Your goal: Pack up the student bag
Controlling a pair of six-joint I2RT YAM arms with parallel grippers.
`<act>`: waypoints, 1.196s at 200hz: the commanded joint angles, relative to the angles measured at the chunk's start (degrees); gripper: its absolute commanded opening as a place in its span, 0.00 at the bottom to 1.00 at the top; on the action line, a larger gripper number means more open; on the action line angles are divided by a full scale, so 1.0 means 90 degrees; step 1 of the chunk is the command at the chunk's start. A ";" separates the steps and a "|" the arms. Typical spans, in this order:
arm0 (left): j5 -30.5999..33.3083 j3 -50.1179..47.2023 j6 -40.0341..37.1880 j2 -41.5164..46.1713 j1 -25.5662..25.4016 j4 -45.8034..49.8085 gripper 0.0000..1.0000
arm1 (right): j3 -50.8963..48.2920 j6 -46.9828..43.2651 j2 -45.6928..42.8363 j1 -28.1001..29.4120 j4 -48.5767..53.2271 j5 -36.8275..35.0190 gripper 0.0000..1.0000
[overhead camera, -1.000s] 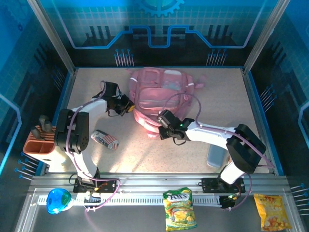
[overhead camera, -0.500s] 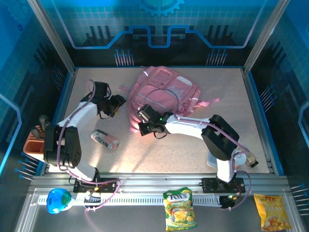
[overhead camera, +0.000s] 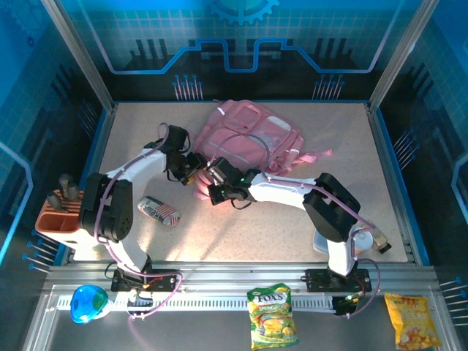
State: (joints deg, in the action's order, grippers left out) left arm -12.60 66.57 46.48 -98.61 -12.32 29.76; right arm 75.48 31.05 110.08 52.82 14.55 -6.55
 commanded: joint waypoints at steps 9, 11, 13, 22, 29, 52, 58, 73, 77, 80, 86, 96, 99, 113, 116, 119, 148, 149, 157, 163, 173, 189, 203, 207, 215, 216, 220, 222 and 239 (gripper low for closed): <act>0.0464 0.0320 -0.0096 -0.0329 -0.0088 0.0441 0.52 | -0.0156 -0.0004 -0.0207 0.0049 -0.0145 0.0014 0.00; 0.0477 0.0309 -0.0103 -0.0337 -0.0087 0.0433 0.50 | -0.0170 0.0009 -0.0226 0.0049 -0.0118 -0.0010 0.00; 0.0500 0.0309 -0.0105 -0.0341 -0.0087 0.0426 0.48 | -0.0190 0.0015 -0.0246 0.0049 -0.0094 -0.0033 0.00; 0.0603 0.0307 -0.0123 -0.0369 -0.0087 0.0405 0.40 | -0.0295 0.0060 -0.0342 0.0049 0.0003 -0.0155 0.00; 0.0653 0.0323 -0.0129 -0.0391 -0.0087 0.0400 0.33 | -0.0408 0.0098 -0.0432 0.0043 0.0059 -0.0266 0.00; 0.0724 0.0383 -0.0135 -0.0456 -0.0081 0.0318 0.19 | -0.0896 0.0221 -0.0813 0.0041 0.0325 -0.0662 0.00; 0.0757 0.0404 -0.0148 -0.0452 -0.0077 0.0302 0.16 | -0.1038 0.0256 -0.0925 0.0030 0.0392 -0.0763 0.00; 0.0857 0.0460 -0.0217 -0.0455 -0.0077 0.0285 0.09 | -0.1411 0.0355 -0.1190 0.0002 0.0543 -0.0998 0.00; 0.0880 0.0469 -0.0234 -0.0449 -0.0077 0.0283 0.08 | -0.1514 0.0375 -0.1283 -0.0018 0.0568 -0.1039 0.00; 0.0886 0.0474 -0.0249 -0.0447 -0.0077 0.0270 0.06 | -0.1584 0.0383 -0.1340 -0.0027 0.0584 -0.1067 0.00; 0.0899 0.0486 -0.0278 -0.0439 -0.0077 0.0245 0.03 | -0.1708 0.0397 -0.1458 -0.0053 0.0602 -0.1109 0.00; 0.0899 0.0513 -0.0301 -0.0447 -0.0077 0.0229 0.00 | -0.1862 0.0416 -0.1627 -0.0104 0.0662 -0.1160 0.00; 0.0898 0.0514 -0.0307 -0.0454 -0.0068 0.0224 0.00 | -0.1901 0.0422 -0.1668 -0.0122 0.0685 -0.1174 0.00; 0.0897 0.0569 -0.0346 -0.0471 -0.0058 0.0237 0.00 | -0.2000 0.0449 -0.1839 -0.0203 0.0808 -0.1280 0.00; 0.0901 0.0566 -0.0349 -0.0474 -0.0057 0.0238 0.00 | -0.2011 0.0456 -0.1883 -0.0218 0.0838 -0.1313 0.00; 0.0903 0.0573 -0.0352 -0.0463 -0.0049 0.0238 0.00 | -0.2022 0.0465 -0.1914 -0.0231 0.0873 -0.1343 0.00; 0.0918 0.0599 -0.0370 -0.0365 0.0034 0.0209 0.00 | -0.2102 0.0603 -0.2239 -0.0368 0.1150 -0.1782 0.00; 0.0920 0.0606 -0.0370 -0.0359 0.0037 0.0209 0.00 | -0.2105 0.0618 -0.2250 -0.0374 0.1163 -0.1807 0.00; 0.0914 0.0628 -0.0378 -0.0333 0.0059 0.0216 0.00 | -0.2128 0.0742 -0.2328 -0.0423 0.1291 -0.1978 0.00; 0.0921 0.0640 -0.0389 -0.0307 0.0069 0.0219 0.00 | -0.2152 0.0853 -0.2382 -0.0472 0.1393 -0.2082 0.00; 0.0912 0.0650 -0.0418 -0.0276 0.0089 0.0224 0.00 | -0.2210 0.0992 -0.2467 -0.0559 0.1510 -0.2247 0.00; 0.0894 0.0650 -0.0436 -0.0259 0.0099 0.0231 0.00 | -0.2277 0.1118 -0.2524 -0.0760 0.1668 -0.2357 0.00; 0.0840 0.0651 -0.0446 -0.0238 0.0109 0.0238 0.00 | -0.2303 0.1073 -0.2548 -0.0966 0.1719 -0.2332 0.00; 0.0835 0.0641 -0.0456 -0.0242 0.0117 0.0248 0.00 | -0.2308 0.1030 -0.2553 -0.1021 0.1693 -0.2330 0.00; 0.0824 0.0632 -0.0467 -0.0235 0.0118 0.0260 0.00 | -0.2314 0.0853 -0.2554 -0.1128 0.1578 -0.2247 0.00; 0.0824 0.0627 -0.0472 -0.0230 0.0118 0.0264 0.00 | -0.2318 0.0816 -0.2554 -0.1140 0.1563 -0.2234 0.00; 0.0821 0.0622 -0.0479 -0.0221 0.0130 0.0268 0.00 | -0.2304 0.0699 -0.2535 -0.1197 0.1527 -0.2200 0.00; 0.0823 0.0622 -0.0485 -0.0217 0.0129 0.0273 0.00 | -0.2298 0.0654 -0.2527 -0.1232 0.1521 -0.2182 0.00; 0.0773 0.0578 -0.0514 -0.0159 0.0166 0.0287 0.00 | -0.2151 0.0219 -0.2376 -0.1522 0.1470 -0.2004 0.00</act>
State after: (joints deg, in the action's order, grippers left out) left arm -10.72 70.48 44.14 -101.67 -13.30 33.54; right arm 55.70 37.06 89.47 43.00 23.29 -22.04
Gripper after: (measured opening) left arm 0.049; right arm 0.065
